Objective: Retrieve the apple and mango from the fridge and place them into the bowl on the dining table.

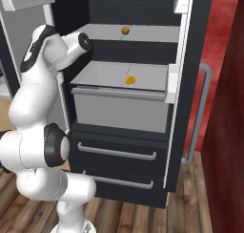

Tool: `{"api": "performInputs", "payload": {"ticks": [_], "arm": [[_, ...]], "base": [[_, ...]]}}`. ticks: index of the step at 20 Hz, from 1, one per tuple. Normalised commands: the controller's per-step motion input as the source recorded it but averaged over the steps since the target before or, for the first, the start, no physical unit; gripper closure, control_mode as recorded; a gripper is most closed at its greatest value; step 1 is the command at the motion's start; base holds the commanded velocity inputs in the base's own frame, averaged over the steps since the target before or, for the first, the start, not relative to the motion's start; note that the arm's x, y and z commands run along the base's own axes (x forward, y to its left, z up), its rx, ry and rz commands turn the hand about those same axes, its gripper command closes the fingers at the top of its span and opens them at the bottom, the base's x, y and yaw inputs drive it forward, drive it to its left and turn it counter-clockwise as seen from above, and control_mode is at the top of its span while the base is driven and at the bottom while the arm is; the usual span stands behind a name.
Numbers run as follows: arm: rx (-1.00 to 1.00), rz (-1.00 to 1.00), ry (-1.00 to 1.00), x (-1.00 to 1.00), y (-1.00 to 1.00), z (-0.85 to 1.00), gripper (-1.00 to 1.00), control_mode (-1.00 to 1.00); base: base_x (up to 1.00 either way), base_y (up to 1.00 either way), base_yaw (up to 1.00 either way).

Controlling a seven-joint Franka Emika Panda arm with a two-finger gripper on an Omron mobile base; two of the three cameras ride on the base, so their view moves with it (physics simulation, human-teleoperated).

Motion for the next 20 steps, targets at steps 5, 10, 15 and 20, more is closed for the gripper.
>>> {"api": "performInputs", "payload": {"ticks": [5,10,15,20], "arm": [[-0.29,0.01,-0.16,-0.38,-0.95,-0.03,-1.0,-1.0],[-0.44,0.05,-0.3,-0.51,-0.87,-0.05,-1.0,-1.0],[-0.46,0.08,-0.28,-0.68,-0.59,-0.04,-1.0,-1.0],[-0.4,0.06,-0.2,-0.62,-0.1,0.0,-1.0,-1.0]], "base": [[0.0,0.0,0.0],[0.0,0.0,0.0],[0.0,0.0,0.0],[0.0,0.0,0.0]]}}
